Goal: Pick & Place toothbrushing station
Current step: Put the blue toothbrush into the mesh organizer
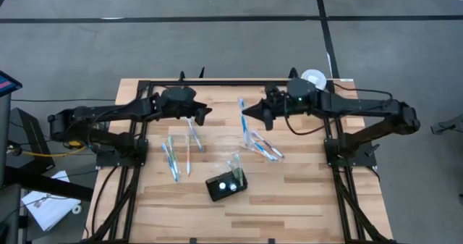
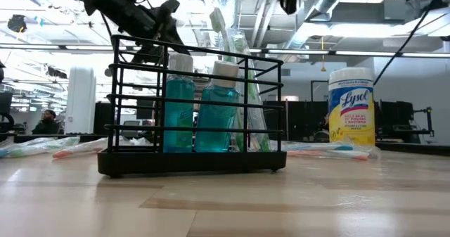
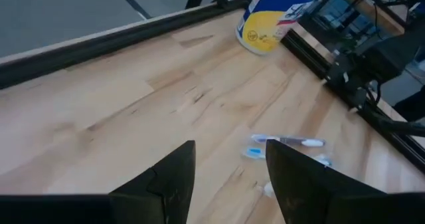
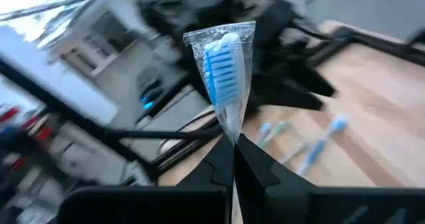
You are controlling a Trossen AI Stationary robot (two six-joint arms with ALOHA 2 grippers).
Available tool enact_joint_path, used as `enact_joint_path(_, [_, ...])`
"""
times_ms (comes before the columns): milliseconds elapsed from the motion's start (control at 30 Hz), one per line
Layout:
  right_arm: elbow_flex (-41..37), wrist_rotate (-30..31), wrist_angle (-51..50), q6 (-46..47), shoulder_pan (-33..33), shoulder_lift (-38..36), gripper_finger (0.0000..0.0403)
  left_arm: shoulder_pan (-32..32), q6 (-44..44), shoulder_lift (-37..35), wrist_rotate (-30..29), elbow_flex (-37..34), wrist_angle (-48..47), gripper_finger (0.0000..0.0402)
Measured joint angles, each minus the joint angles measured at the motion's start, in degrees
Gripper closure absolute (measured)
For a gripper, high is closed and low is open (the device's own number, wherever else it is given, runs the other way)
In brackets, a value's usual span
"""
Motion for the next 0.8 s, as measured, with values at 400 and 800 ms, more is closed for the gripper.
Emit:
enact_joint_path(400, [-0.13,26.36,8.85,6.37,17.17,8.91,0.0402,-1.03,8.06,-6.60,2.34,-0.02,-2.39,0.0222])
enact_joint_path(800, [-0.07,41.16,5.72,9.82,25.25,11.38,0.0403,-7.23,9.74,-7.87,3.24,-0.02,-4.82,0.0224])
